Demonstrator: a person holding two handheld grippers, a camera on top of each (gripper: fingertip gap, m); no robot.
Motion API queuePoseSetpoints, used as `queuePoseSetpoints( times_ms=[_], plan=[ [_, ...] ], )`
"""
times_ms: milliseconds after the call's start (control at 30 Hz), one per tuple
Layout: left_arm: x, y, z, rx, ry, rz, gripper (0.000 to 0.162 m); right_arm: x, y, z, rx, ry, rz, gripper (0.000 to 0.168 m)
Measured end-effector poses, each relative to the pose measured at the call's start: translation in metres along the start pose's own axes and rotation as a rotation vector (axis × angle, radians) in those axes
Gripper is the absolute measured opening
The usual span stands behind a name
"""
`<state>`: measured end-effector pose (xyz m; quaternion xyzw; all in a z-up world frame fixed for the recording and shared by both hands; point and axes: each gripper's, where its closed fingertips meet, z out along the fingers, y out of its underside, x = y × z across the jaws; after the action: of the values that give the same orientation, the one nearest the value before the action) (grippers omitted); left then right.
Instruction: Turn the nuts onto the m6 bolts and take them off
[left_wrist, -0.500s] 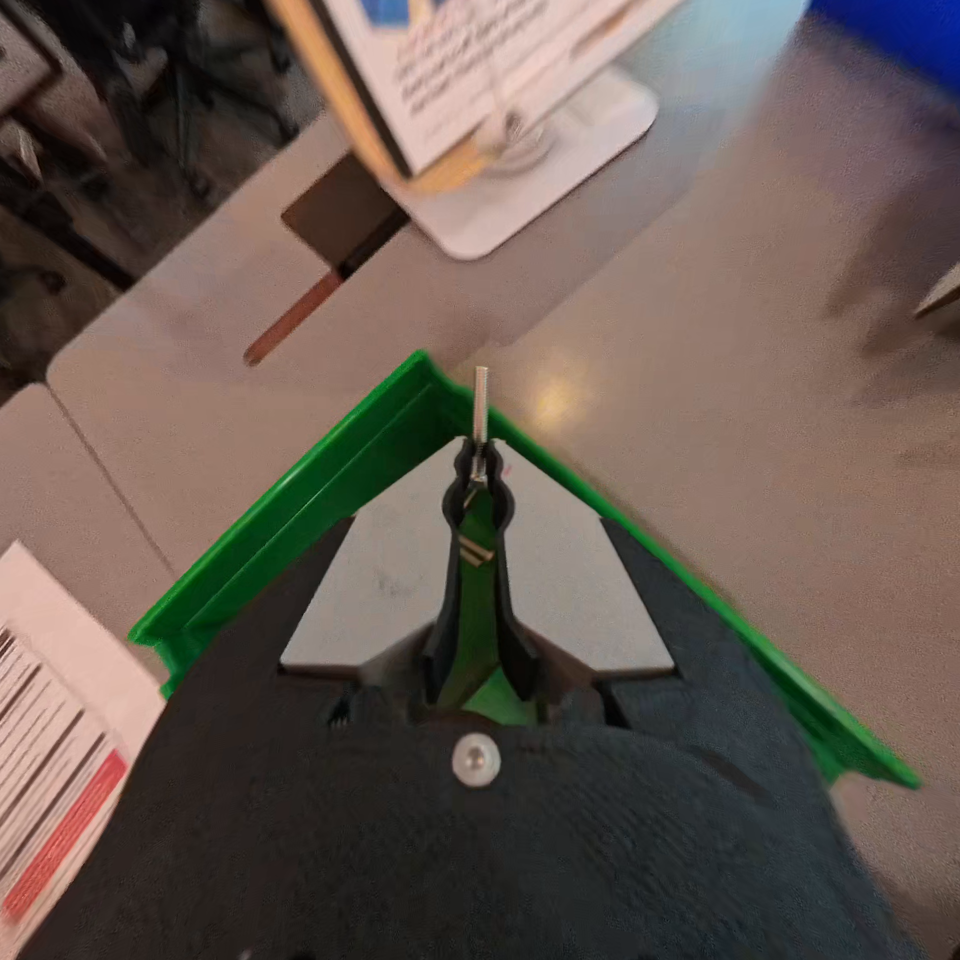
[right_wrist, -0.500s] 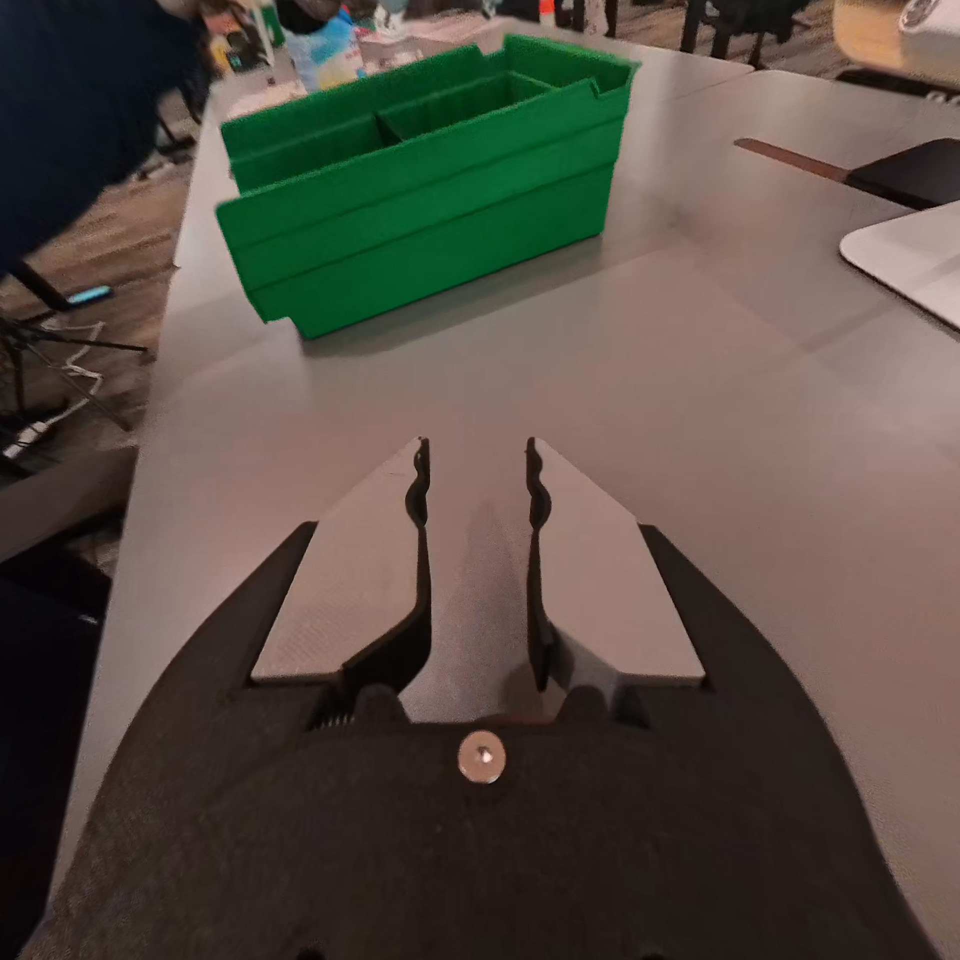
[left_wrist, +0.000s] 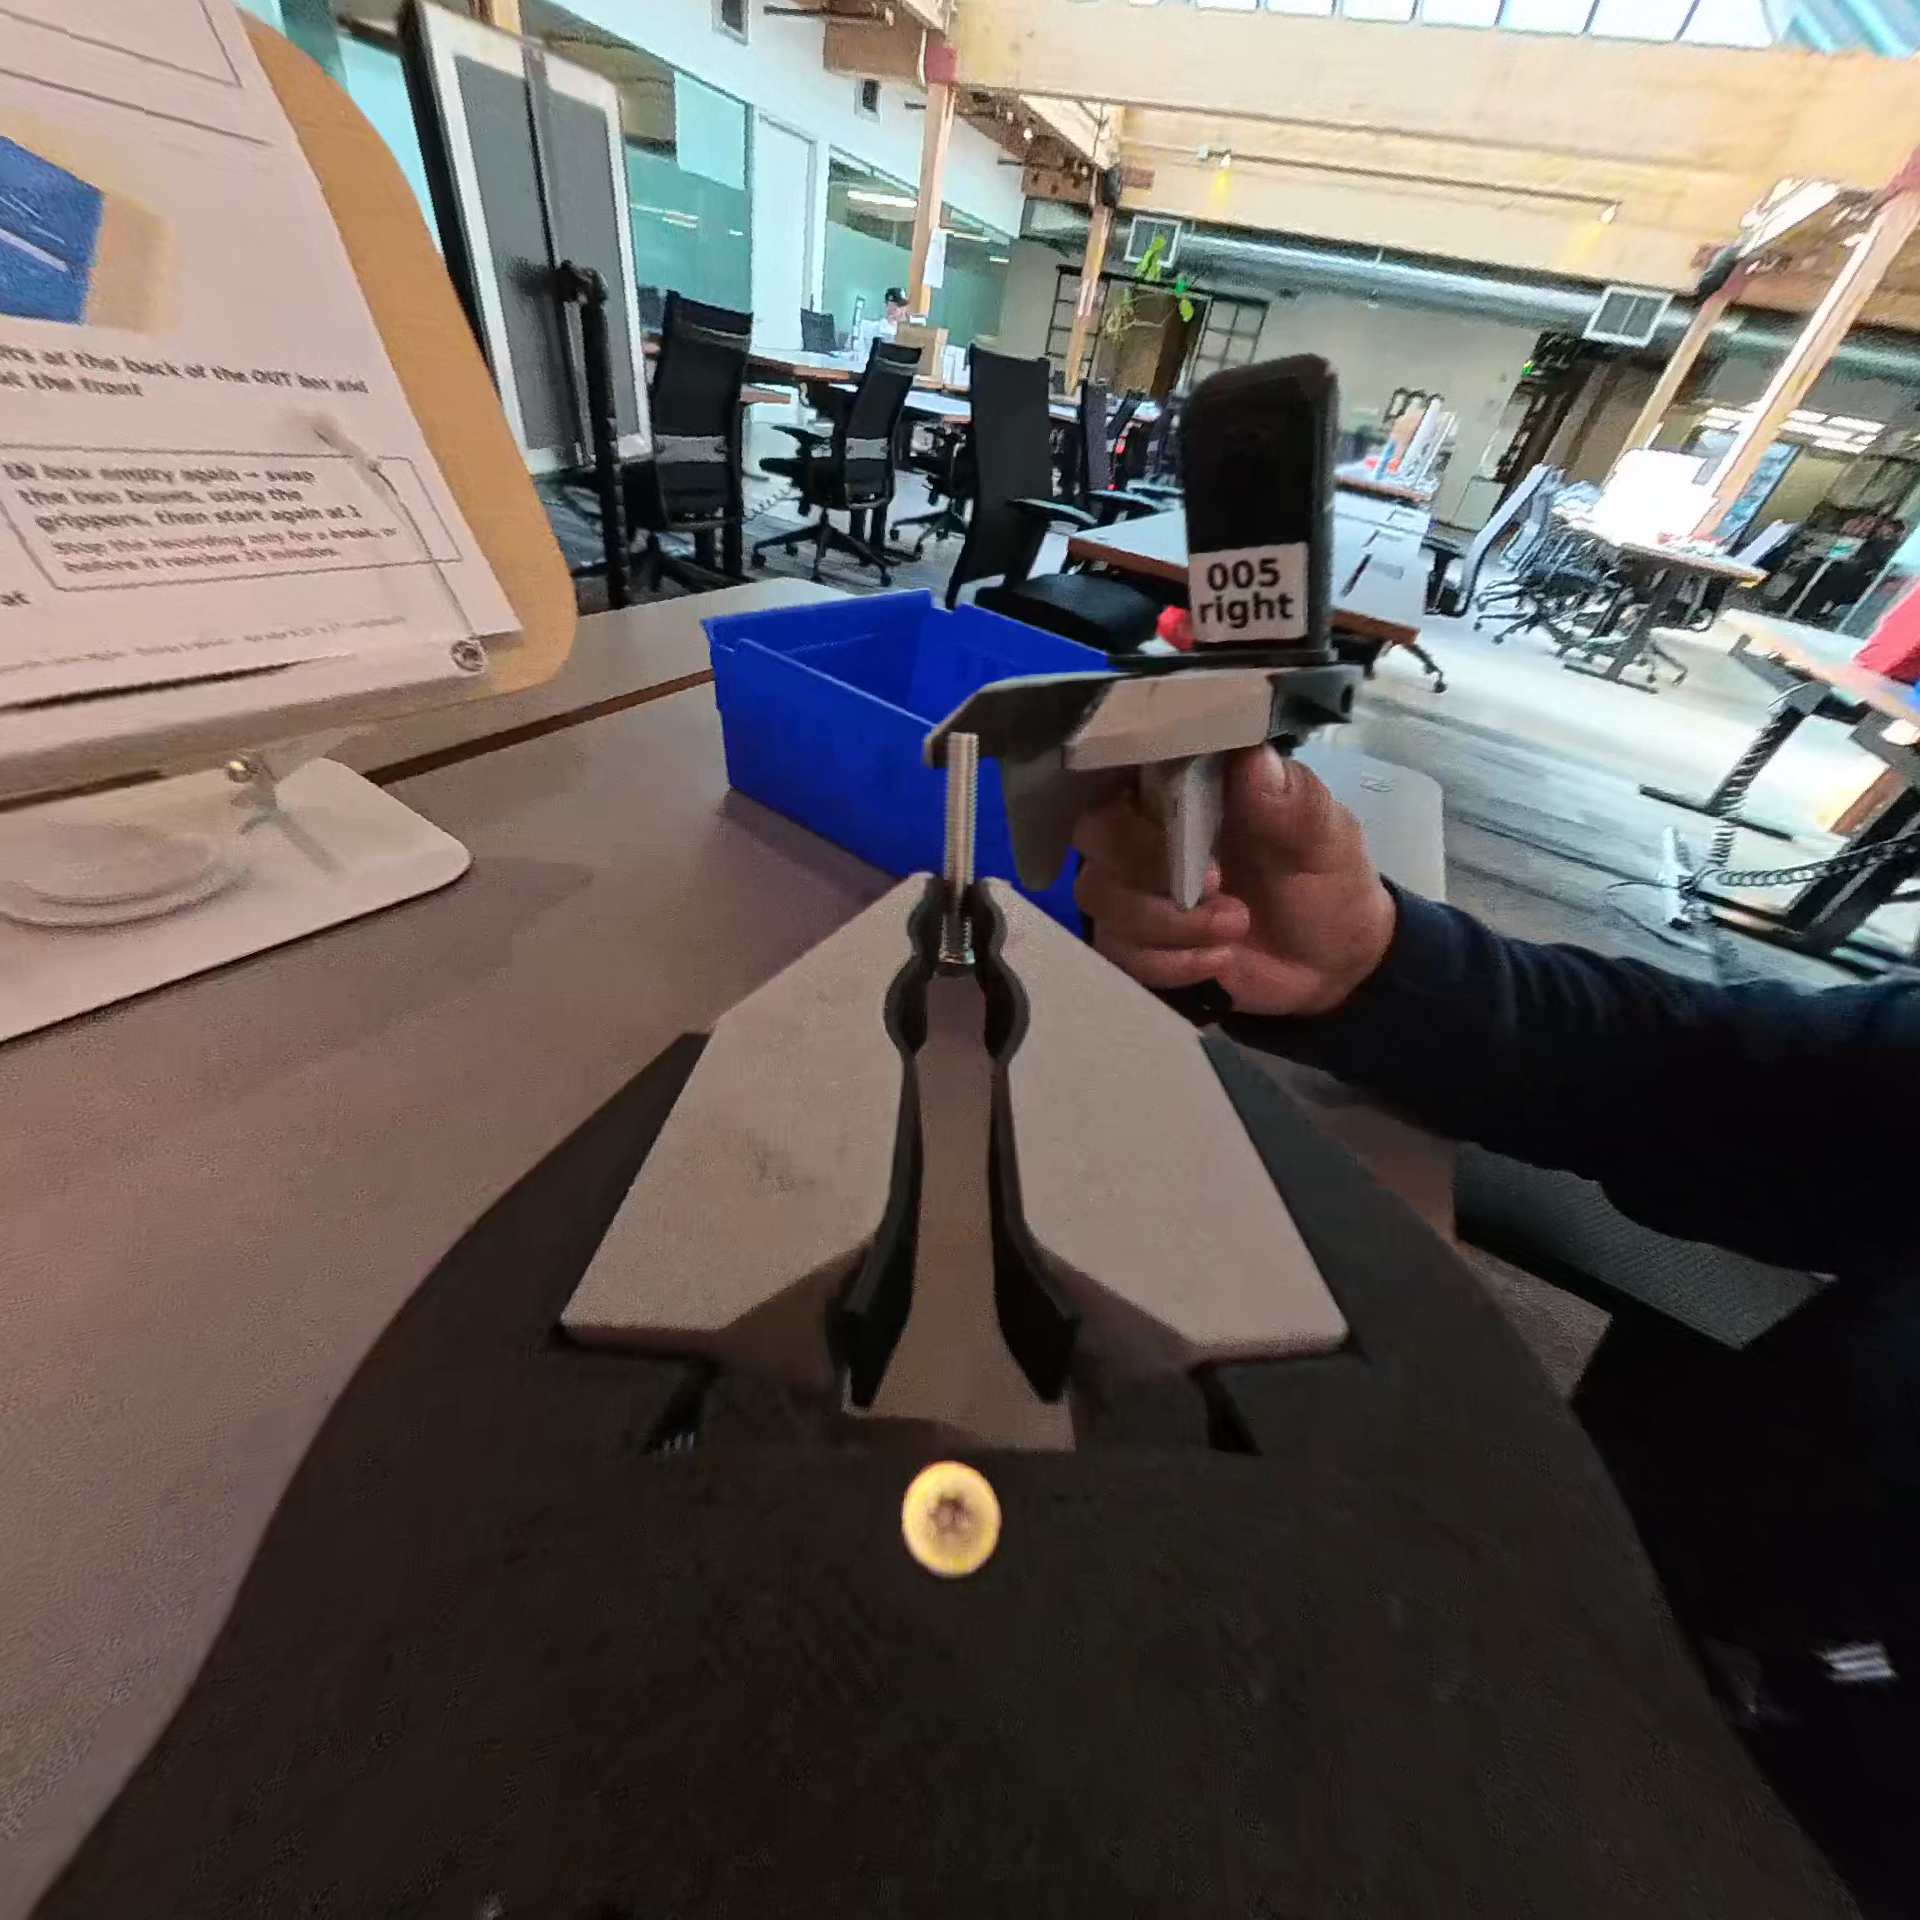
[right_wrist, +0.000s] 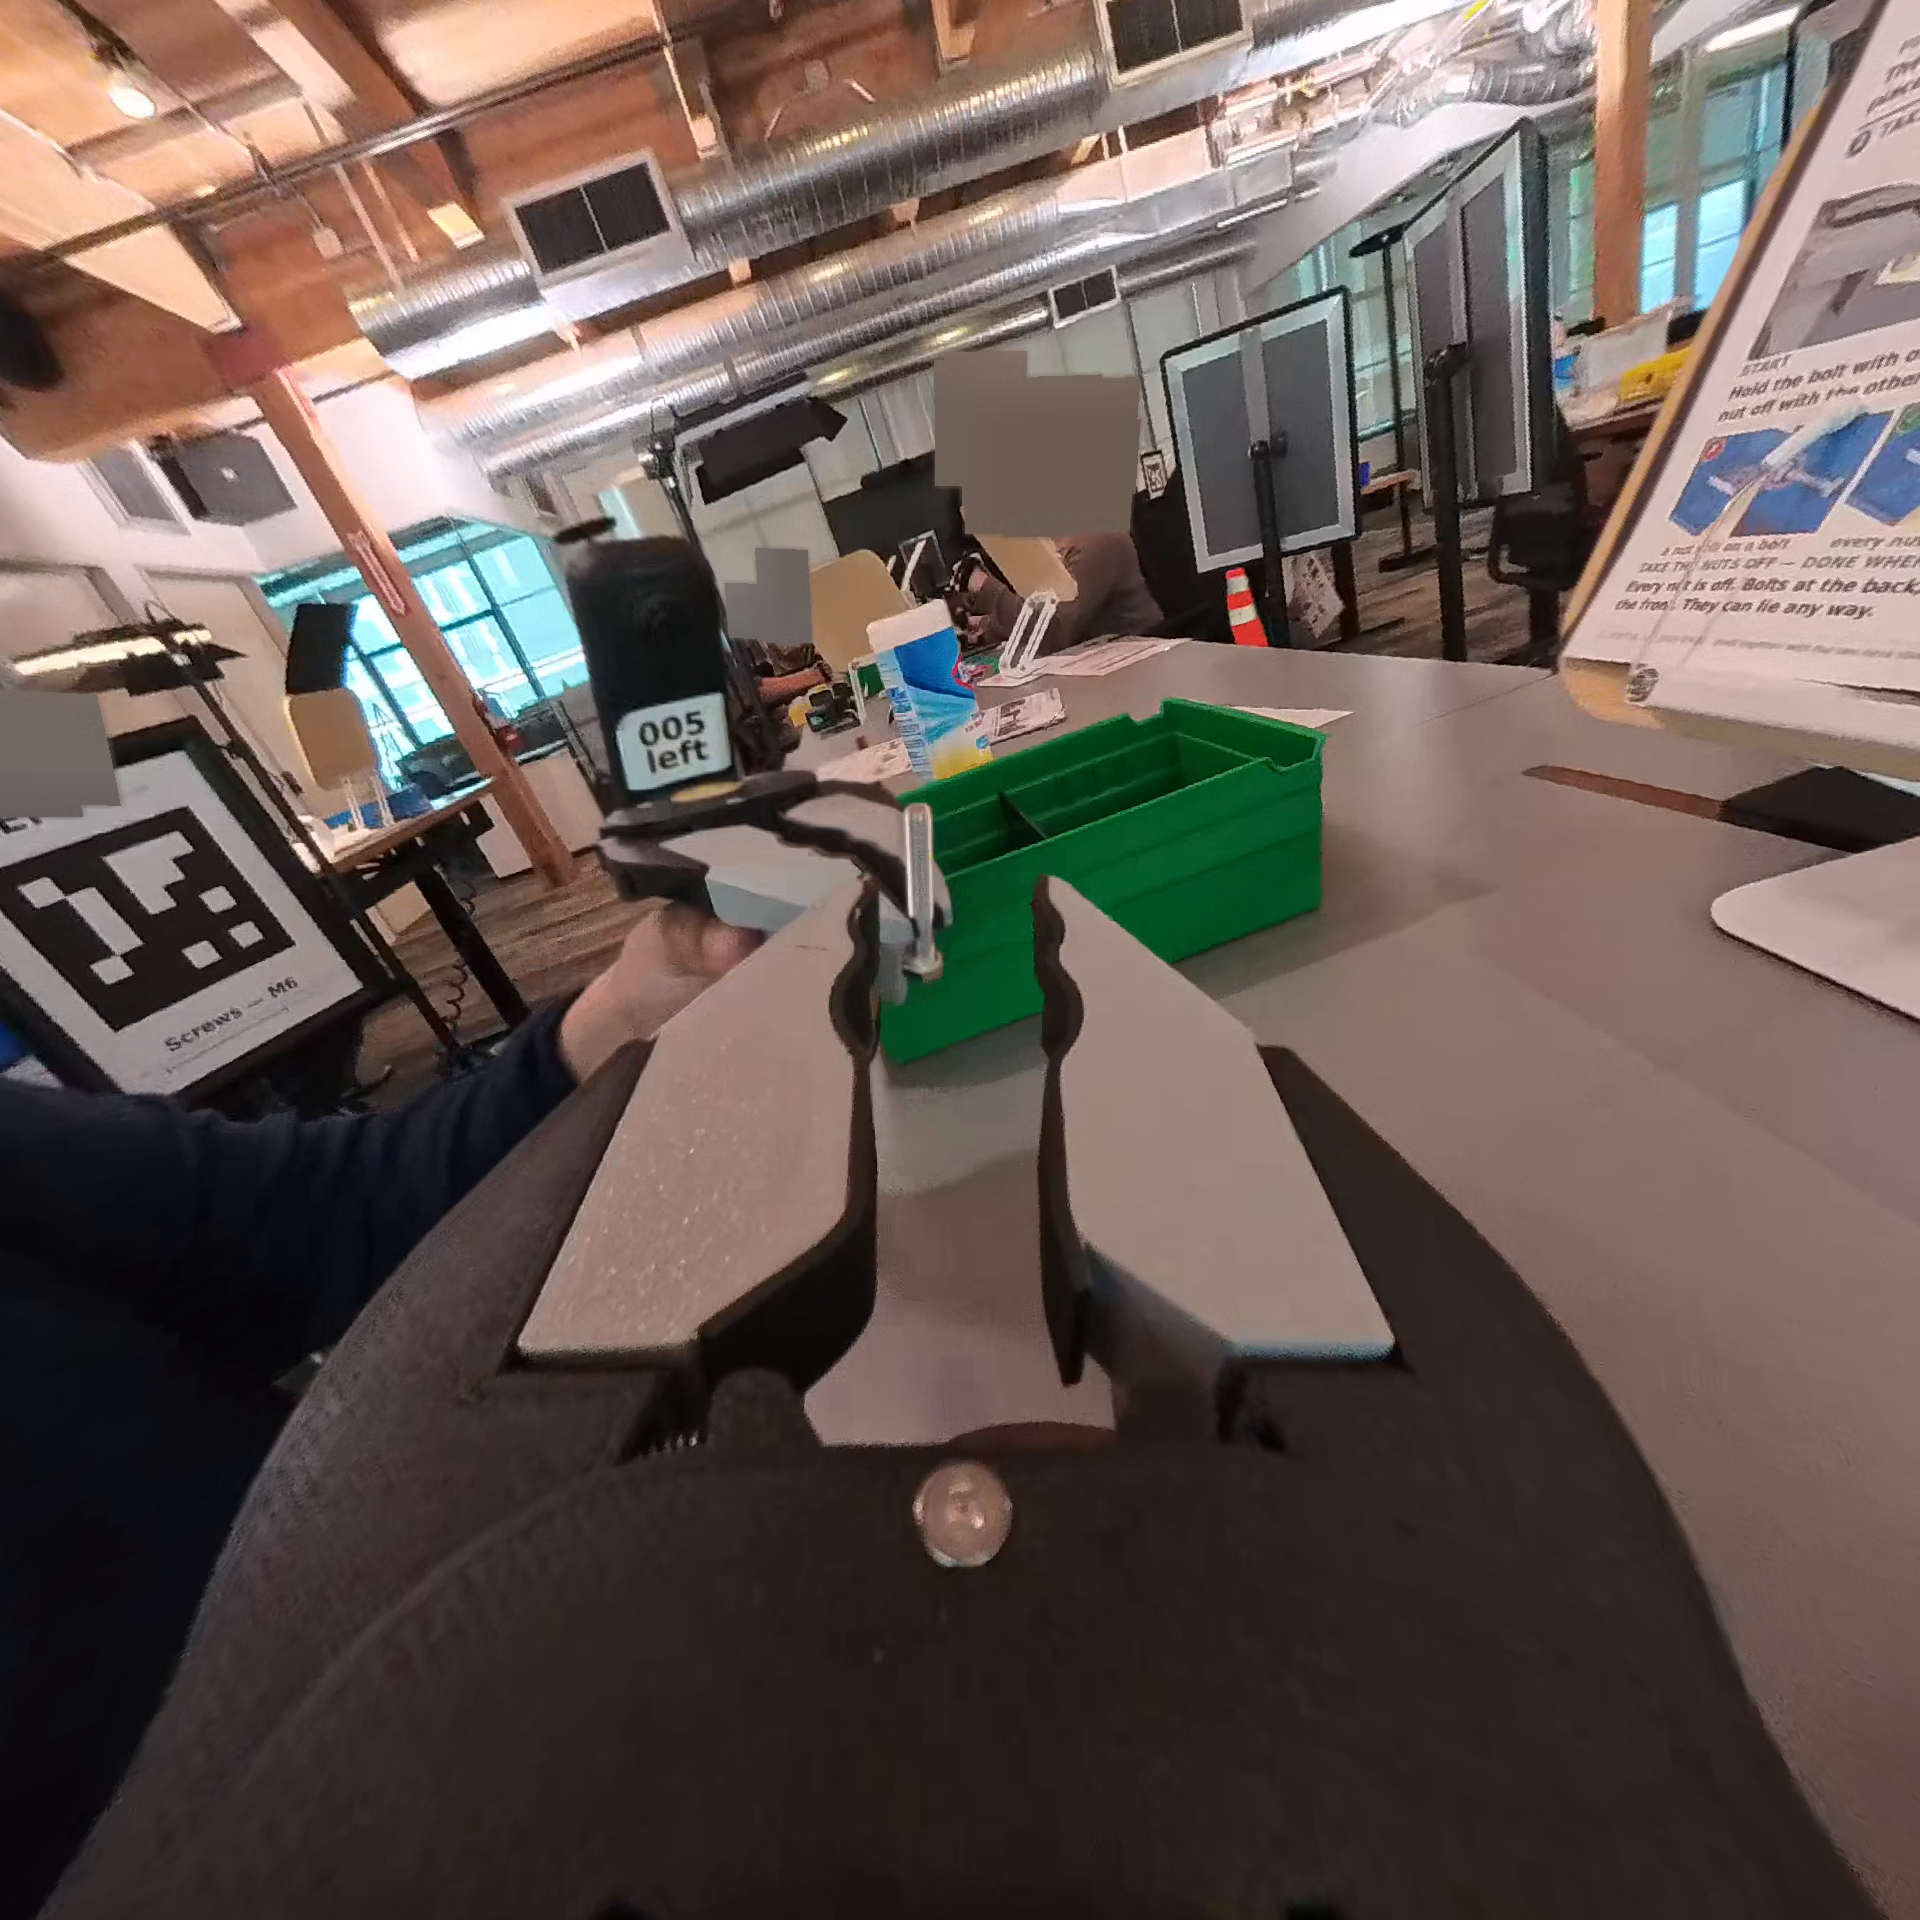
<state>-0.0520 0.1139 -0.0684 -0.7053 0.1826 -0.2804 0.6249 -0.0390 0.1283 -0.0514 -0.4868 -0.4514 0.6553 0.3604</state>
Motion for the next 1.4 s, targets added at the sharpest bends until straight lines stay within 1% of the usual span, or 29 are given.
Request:
queuePoseSetpoints(
  times_ms=[67, 133, 200, 233, 267, 400, 433, 467, 500, 567, 667, 900, 1033, 1133, 1200, 1267, 1333, 1400],
  plan=[
    [0.004, 0.011, 0.009, -0.001, 0.034, -0.032, 0.004, 0.001, 0.006, 0.002, -0.029, -0.016, 0.026, 0.029],
    [0.006, 0.021, 0.017, -0.022, 0.063, -0.040, 0.004, 0.004, 0.015, 0.005, -0.076, -0.014, 0.043, 0.027],
    [0.006, 0.028, 0.022, -0.034, 0.072, -0.039, 0.004, 0.004, 0.026, 0.009, -0.127, -0.014, 0.035, 0.018],
    [0.005, 0.029, 0.024, -0.039, 0.079, -0.045, 0.004, 0.005, 0.030, 0.010, -0.149, -0.011, 0.021, 0.007],
    [0.004, 0.032, 0.026, -0.048, 0.083, -0.049, 0.004, 0.008, 0.033, 0.010, -0.166, 0.011, 0.006, 0.002],
    [-0.009, 0.049, 0.029, -0.135, 0.062, -0.083, 0.005, 0.024, 0.050, 0.009, -0.260, 0.090, -0.052, 0.002],
    [-0.018, 0.056, 0.028, -0.170, 0.017, -0.076, 0.013, 0.030, 0.057, 0.009, -0.287, 0.122, -0.069, 0.002],
    [-0.027, 0.064, 0.026, -0.210, -0.039, -0.055, 0.025, 0.037, 0.064, 0.010, -0.321, 0.153, -0.089, 0.002],
    [-0.033, 0.071, 0.023, -0.248, -0.073, -0.029, 0.030, 0.044, 0.073, 0.010, -0.361, 0.179, -0.106, 0.002],
    [-0.037, 0.078, 0.015, -0.293, -0.111, 0.002, 0.031, 0.055, 0.088, 0.009, -0.430, 0.213, -0.135, 0.002],
    [-0.041, 0.081, 0.002, -0.322, -0.159, 0.024, 0.036, 0.066, 0.107, 0.008, -0.508, 0.244, -0.161, 0.002],
    [-0.033, 0.070, -0.023, -0.313, -0.189, 0.064, 0.036, 0.081, 0.144, 0.002, -0.660, 0.254, -0.172, 0.002],
    [-0.026, 0.064, -0.036, -0.272, -0.189, 0.050, 0.039, 0.077, 0.142, 0.001, -0.647, 0.233, -0.170, 0.004],
    [-0.025, 0.059, -0.048, -0.264, -0.222, 0.059, 0.041, 0.077, 0.145, 0.000, -0.660, 0.234, -0.169, 0.015],
    [-0.021, 0.050, -0.060, -0.250, -0.228, 0.051, 0.042, 0.074, 0.144, 0.001, -0.655, 0.227, -0.170, 0.019],
    [-0.019, 0.035, -0.080, -0.252, -0.235, 0.047, 0.044, 0.071, 0.141, 0.002, -0.642, 0.220, -0.174, 0.022],
    [-0.038, 0.011, -0.118, -0.238, -0.351, 0.085, 0.047, 0.068, 0.136, 0.003, -0.626, 0.220, -0.184, 0.023],
    [-0.067, -0.011, -0.166, -0.247, -0.495, 0.114, 0.047, 0.065, 0.131, 0.004, -0.610, 0.217, -0.190, 0.024]
  ],
)
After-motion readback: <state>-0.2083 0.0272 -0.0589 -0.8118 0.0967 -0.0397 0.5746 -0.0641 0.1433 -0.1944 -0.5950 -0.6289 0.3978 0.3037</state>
